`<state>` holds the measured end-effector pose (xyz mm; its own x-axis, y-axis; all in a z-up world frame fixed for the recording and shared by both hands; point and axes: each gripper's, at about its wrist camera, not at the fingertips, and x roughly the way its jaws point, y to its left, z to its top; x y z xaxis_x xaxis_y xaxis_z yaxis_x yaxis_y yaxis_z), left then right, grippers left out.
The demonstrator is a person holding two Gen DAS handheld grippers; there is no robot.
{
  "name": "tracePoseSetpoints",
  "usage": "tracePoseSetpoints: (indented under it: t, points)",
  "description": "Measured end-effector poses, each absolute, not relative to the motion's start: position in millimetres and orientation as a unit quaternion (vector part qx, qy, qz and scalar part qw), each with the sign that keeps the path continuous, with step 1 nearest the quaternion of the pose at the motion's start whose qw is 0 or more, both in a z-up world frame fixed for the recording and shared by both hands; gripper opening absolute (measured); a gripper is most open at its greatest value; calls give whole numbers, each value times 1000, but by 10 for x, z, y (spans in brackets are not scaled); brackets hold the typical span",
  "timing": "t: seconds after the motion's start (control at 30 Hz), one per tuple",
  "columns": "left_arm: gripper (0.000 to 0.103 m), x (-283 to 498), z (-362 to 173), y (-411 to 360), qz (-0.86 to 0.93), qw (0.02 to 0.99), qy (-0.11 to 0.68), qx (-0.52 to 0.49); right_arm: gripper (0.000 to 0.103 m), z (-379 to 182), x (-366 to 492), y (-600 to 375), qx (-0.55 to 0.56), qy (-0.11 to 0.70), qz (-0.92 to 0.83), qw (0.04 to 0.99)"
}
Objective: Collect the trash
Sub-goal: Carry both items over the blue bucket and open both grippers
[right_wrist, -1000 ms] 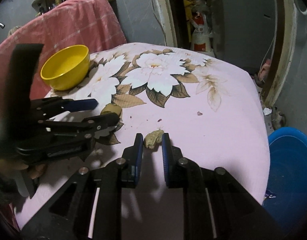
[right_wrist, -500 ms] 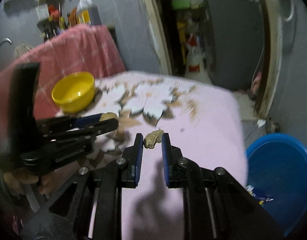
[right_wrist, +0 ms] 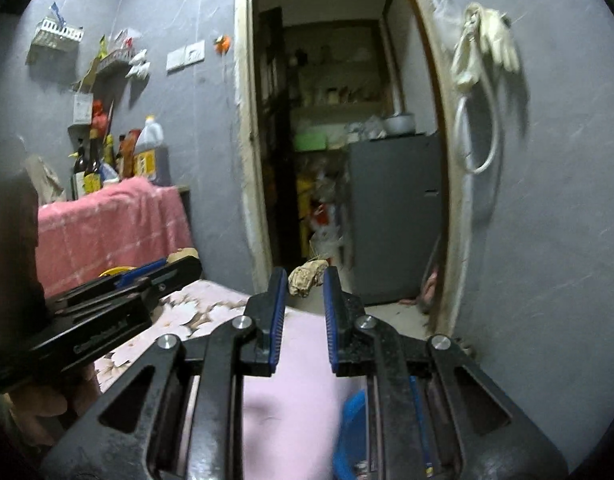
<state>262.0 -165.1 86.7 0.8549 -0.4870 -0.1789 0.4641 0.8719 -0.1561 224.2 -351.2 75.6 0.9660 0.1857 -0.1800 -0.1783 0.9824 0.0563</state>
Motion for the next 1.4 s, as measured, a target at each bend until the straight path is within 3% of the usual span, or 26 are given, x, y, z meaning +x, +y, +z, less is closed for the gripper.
tracePoseSetpoints:
  t: [0.23,0.5,1.4]
  points:
    - [25,2419,1047,-2047,-275,958,65,-38,25,888,2007,-3850,8,65,55,996]
    - [25,2393,991,-2442,-295,952,79,-24,25,774,1954,-4227,23,74,27,997]
    - [27,2994,83,-3074,-305,910,281,26,27,-15,2444,-4731,90,209,-6,974]
